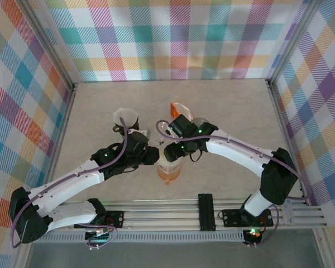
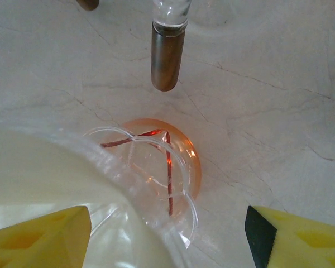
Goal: Place the coffee filter in the dripper
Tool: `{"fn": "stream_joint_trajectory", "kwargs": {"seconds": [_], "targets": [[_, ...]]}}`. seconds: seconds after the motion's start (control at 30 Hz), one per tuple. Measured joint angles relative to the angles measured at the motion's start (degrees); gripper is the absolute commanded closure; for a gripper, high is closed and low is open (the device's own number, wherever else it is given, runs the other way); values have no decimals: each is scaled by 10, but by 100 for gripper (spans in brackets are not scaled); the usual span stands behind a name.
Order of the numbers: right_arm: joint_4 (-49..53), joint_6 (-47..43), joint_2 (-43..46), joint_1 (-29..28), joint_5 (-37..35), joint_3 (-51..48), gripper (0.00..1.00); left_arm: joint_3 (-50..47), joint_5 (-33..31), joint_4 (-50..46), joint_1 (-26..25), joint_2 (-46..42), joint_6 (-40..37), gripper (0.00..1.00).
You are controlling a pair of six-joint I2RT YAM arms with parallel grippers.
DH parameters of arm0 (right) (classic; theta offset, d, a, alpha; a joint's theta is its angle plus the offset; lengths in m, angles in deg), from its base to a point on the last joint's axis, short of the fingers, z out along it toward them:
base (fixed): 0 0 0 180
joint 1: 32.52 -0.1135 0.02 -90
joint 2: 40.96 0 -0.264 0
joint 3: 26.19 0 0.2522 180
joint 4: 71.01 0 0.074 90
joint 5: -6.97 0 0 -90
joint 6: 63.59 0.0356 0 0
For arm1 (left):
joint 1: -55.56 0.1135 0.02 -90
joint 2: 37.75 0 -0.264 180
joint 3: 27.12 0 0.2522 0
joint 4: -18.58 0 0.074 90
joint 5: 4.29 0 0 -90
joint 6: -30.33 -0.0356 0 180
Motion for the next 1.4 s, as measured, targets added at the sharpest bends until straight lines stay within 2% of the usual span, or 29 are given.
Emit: {"fn": "stream_joint_trajectory", "kwargs": {"seconds": [0.47,0.7,0.83,0.93,1.17,1.4], "targets": [[0,-4,-38,0,-1,1,25,-1,5,2,1,8,0,67],[-4,-4,-38,0,-5,0,25,-8,10,11,1,3,11,49],[-4,-4,-38,0,-5,-1,25,-14,15,18,1,-14,12,43],[-5,-4,-38,0,-5,-1,25,-14,15,21,2,-22,12,45],[-12,-4,-38,0,-7,-4,25,-14,9,11,2,6,11,66],[-12,-3,-27,-1,-9,-4,24,-14,9,13,2,16,13,67]]}}
